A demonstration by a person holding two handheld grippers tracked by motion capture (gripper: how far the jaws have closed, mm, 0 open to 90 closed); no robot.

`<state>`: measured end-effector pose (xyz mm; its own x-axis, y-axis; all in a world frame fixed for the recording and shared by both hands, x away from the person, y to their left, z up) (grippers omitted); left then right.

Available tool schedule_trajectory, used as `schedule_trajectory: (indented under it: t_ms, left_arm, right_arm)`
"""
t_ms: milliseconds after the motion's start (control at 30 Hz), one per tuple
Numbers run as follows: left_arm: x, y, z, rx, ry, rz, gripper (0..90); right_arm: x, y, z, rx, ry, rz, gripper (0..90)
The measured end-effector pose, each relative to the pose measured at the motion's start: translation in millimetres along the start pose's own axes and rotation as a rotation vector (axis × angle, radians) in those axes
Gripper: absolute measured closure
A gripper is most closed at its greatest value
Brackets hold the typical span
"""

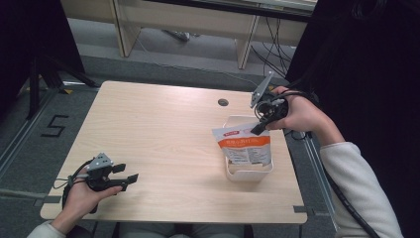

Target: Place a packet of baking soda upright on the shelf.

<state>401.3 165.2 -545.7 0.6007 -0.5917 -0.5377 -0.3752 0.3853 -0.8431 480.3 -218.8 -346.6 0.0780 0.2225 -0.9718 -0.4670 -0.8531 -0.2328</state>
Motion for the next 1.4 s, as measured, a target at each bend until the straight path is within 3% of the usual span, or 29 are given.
schedule_trajectory:
  t_ms: [400,600,767,800,900,967,1000,1100,1267,1300,1367,1400]
  left_arm:
    - [0.0,0.1,-0.2,-0.012,-0.005,0.001,31.5]
    - [0.0,-0.1,-0.2,-0.009,-0.001,-0.001,31.5]
    - [0.0,0.1,-0.5,-0.014,-0.003,0.001,31.5]
    - [-0.1,-0.1,-0.1,0.001,0.000,0.000,31.5]
    - [-0.1,-0.3,-0.1,0.002,0.000,-0.001,31.5]
    - [0.1,-0.2,0.0,0.003,0.001,-0.001,31.5]
    - [0.1,-0.2,-0.3,0.000,0.002,0.000,31.5]
    - [-0.1,-0.3,-0.5,-0.006,-0.001,-0.001,31.5]
    - [0.3,0.0,-0.6,-0.012,-0.001,0.000,31.5]
    - [0.7,-0.1,-0.7,-0.012,0.001,-0.002,31.5]
    - [0.7,-0.1,-0.8,-0.011,0.001,-0.001,31.5]
    - [0.7,-0.2,-0.9,-0.011,0.001,-0.001,31.5]
  right_arm:
    - [2.8,1.1,-4.7,-0.014,0.012,0.000,90.0]
    - [3.2,-2.4,-6.3,-0.054,0.049,0.007,90.0]
    - [3.9,-3.8,-9.1,-0.066,0.080,0.013,90.0]
    - [4.0,-3.0,-8.8,-0.057,0.090,0.019,90.0]
    - [5.5,-3.5,-9.2,-0.085,0.090,0.020,90.0]
    - [6.4,-2.0,-9.8,-0.083,0.103,0.029,90.0]
    - [7.1,-0.1,-8.0,-0.058,0.104,0.036,90.0]
    - [16.2,3.2,-9.0,-0.111,0.098,0.059,90.0]
    - [20.6,8.5,-11.6,-0.094,0.095,0.068,90.0]
    - [20.9,12.2,-13.2,-0.070,0.104,0.078,90.0]
    - [22.5,12.3,-14.5,-0.098,0.092,0.078,90.0]
    - [23.0,14.1,-15.7,-0.086,0.106,0.082,90.0]
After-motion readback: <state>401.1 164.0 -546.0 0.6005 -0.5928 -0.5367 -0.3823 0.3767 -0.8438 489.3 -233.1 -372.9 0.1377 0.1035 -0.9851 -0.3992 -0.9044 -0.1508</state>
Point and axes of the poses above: each handheld gripper's, and its own axes: x roughly forward along the jaws, y roughly out of its underside, z roughly to its left, the point moved 9 cm from there along x, roughly forward along the jaws, and after that the axes turned 15 degrees about x, right-handed, at the moved point
